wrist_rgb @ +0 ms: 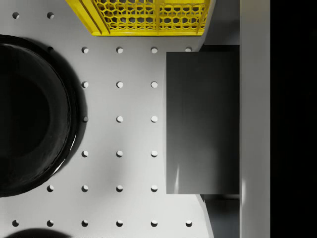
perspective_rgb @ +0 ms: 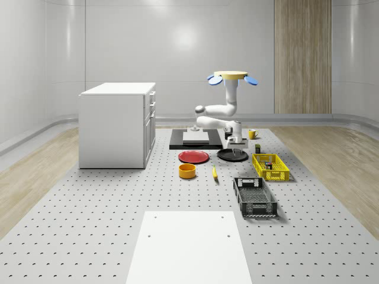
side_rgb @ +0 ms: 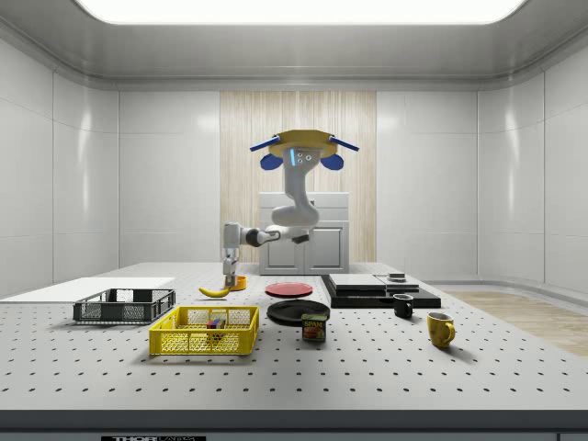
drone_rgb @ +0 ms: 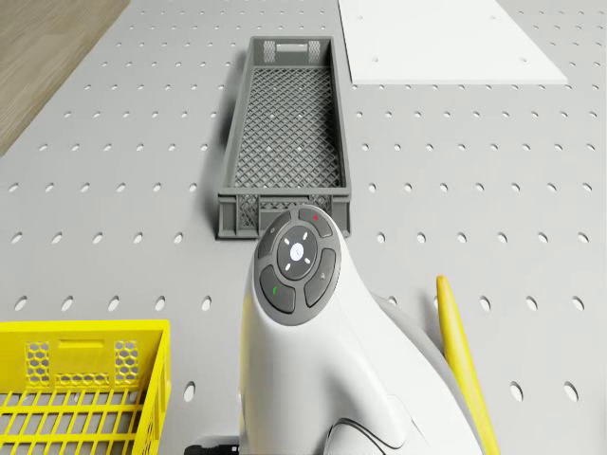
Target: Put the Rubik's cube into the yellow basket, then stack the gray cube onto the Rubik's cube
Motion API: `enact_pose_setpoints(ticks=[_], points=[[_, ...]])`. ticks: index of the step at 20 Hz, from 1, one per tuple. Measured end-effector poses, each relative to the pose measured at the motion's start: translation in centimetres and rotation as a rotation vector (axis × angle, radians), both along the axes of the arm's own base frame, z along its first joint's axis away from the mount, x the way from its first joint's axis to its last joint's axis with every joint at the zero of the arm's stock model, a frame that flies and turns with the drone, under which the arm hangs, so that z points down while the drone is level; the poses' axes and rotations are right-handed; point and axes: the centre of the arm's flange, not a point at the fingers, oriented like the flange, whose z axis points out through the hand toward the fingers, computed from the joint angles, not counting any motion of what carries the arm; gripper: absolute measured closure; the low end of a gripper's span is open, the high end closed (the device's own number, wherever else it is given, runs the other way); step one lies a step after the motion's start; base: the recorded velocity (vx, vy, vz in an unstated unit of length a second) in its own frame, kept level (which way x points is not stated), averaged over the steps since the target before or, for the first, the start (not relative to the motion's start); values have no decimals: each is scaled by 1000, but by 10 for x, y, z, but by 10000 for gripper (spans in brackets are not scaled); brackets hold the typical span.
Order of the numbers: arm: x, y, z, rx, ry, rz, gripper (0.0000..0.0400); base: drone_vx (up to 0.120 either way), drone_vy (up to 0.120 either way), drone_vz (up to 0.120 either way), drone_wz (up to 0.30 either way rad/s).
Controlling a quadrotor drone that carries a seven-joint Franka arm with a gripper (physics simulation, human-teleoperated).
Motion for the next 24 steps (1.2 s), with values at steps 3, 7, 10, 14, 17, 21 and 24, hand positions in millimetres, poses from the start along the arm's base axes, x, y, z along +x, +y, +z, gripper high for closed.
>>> enact_pose_setpoints(ticks=[3, 7, 10, 14, 17, 21, 24], points=[[0, 0, -1, 0, 0, 0, 150, -80, 120, 80, 0], [0, 0, -1, 0, 0, 0, 150, 0, 120, 0, 0], [0, 0, -1, 0, 0, 0, 150, 0, 120, 0, 0], [0, 0, -1, 0, 0, 0, 150, 0, 120, 0, 0], [0, 0, -1, 0, 0, 0, 150, 0, 120, 0, 0], [0, 0, -1, 0, 0, 0, 150, -30, 120, 0, 0], [0, 0, -1, 0, 0, 0, 150, 0, 120, 0, 0]])
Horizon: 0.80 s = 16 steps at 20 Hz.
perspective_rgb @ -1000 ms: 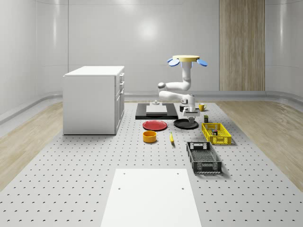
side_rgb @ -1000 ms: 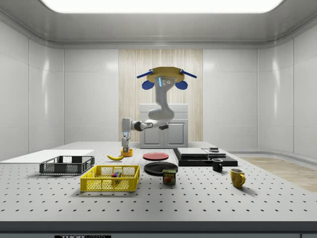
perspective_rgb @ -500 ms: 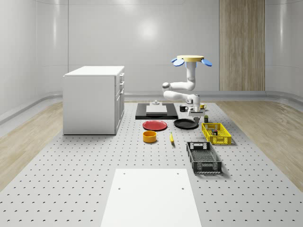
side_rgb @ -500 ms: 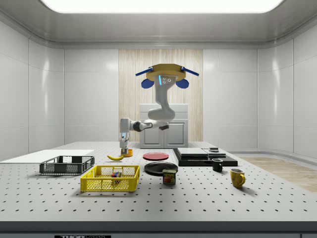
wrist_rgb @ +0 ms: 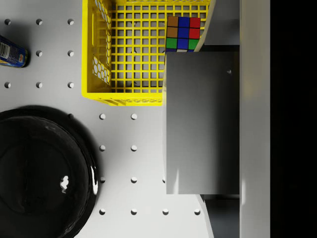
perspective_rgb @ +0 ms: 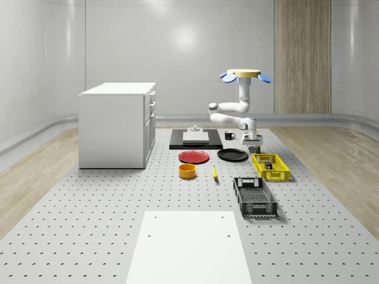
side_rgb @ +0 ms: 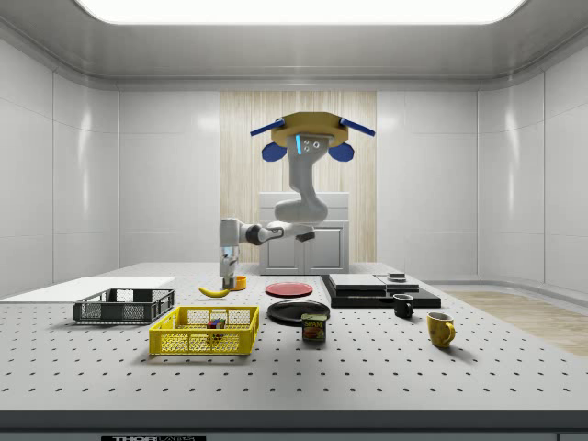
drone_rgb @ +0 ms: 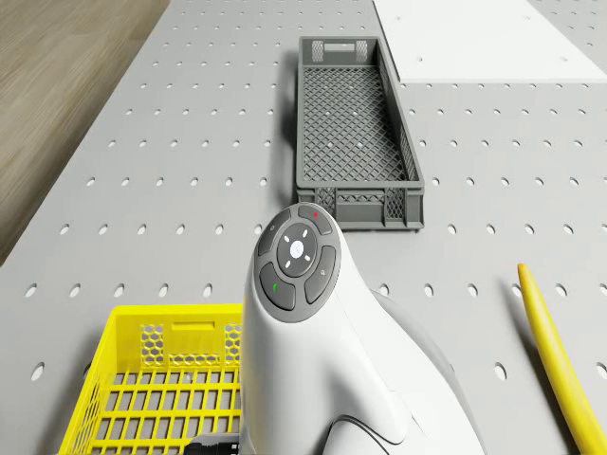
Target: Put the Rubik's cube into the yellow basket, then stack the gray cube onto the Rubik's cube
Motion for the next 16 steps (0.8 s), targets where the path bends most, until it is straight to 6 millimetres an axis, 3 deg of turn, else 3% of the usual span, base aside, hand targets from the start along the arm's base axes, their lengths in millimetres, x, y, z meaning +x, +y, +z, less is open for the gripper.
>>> enact_pose_setpoints(ticks=[5, 14, 16], points=[[0, 0, 0, 0, 0, 0, 150, 0, 120, -8, 0], [0, 0, 0, 0, 0, 0, 150, 0, 120, -120, 0], [0, 0, 0, 0, 0, 0, 150, 120, 120, -40, 0]])
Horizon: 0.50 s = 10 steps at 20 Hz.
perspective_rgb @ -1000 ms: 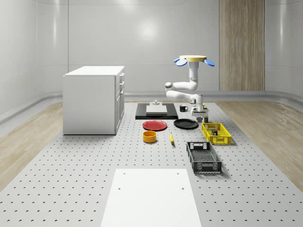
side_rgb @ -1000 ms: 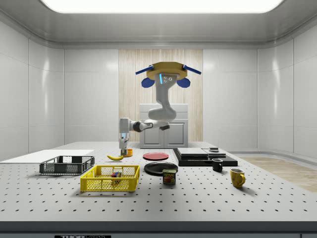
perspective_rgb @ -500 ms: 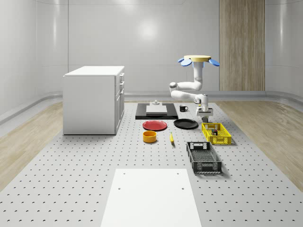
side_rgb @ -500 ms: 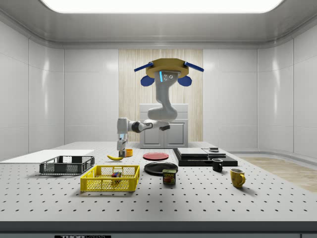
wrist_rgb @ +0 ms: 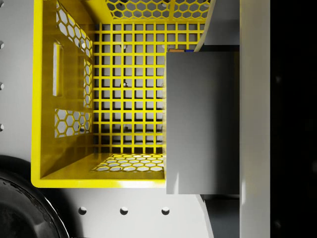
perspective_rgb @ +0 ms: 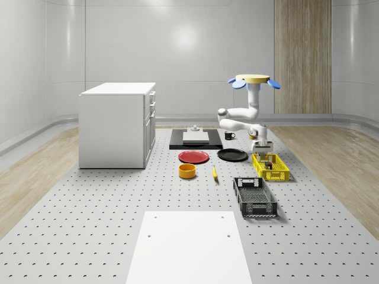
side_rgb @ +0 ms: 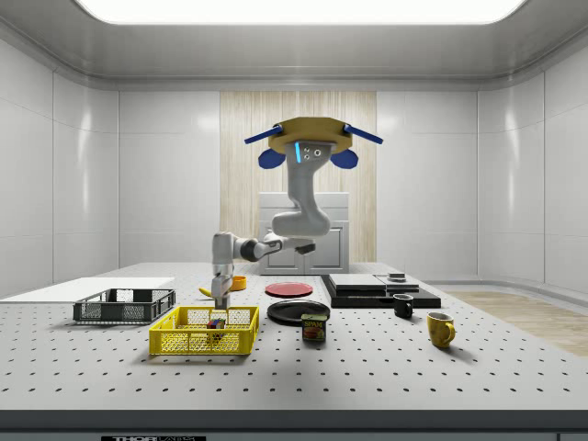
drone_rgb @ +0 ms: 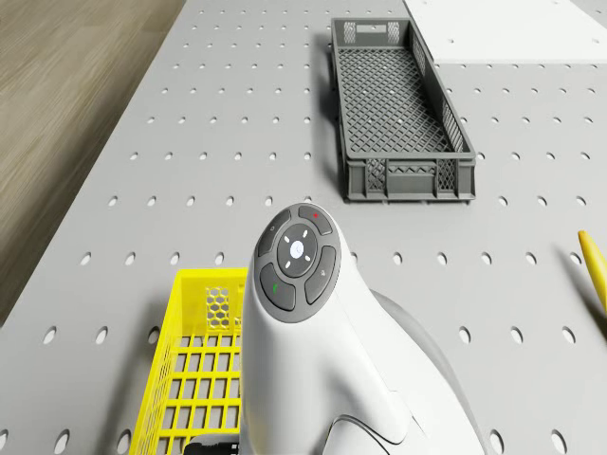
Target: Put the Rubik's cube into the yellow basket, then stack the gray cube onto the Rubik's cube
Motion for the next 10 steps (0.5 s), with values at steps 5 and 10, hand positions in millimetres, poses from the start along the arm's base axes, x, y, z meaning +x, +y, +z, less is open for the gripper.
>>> enact_pose_setpoints(ticks=[5, 10], points=[[0, 0, 0, 0, 0, 0, 150, 48, 120, 0, 0], [0, 0, 0, 0, 0, 0, 150, -32, 88, 0, 0]])
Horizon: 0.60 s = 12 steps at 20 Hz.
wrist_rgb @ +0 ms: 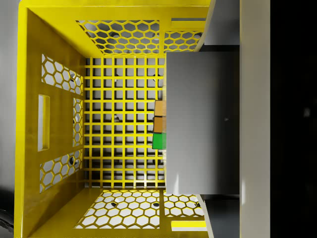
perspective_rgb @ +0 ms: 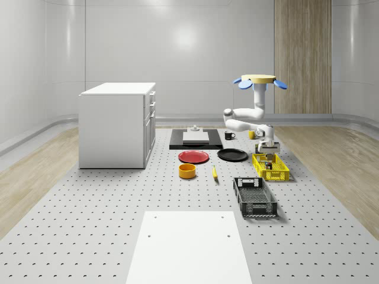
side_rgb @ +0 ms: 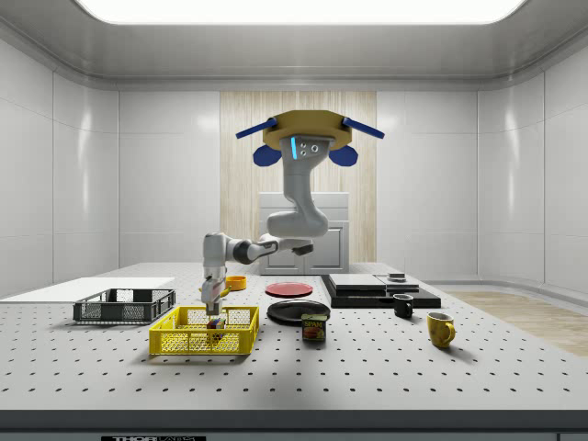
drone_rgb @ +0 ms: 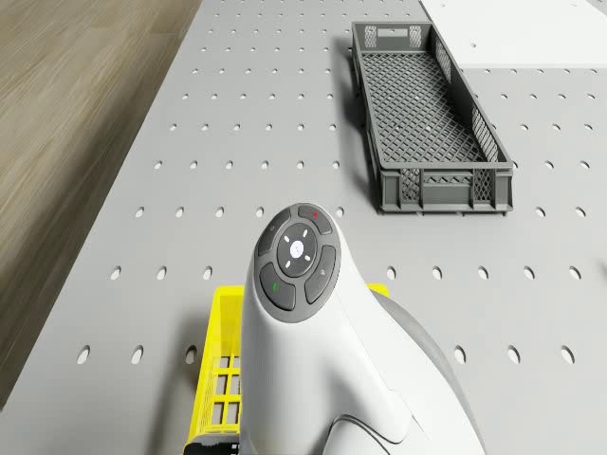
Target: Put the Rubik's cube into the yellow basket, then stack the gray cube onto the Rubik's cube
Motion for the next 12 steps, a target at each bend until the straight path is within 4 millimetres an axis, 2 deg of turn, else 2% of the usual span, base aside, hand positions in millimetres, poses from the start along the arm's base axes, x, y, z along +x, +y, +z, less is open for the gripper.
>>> enact_pose_setpoints(ticks=[1, 5, 12], points=[[0, 0, 0, 0, 0, 0, 150, 0, 0, 0, 0], [0, 0, 0, 0, 0, 0, 150, 0, 0, -120, 0], [0, 0, 0, 0, 0, 0, 150, 0, -11, -6, 0]])
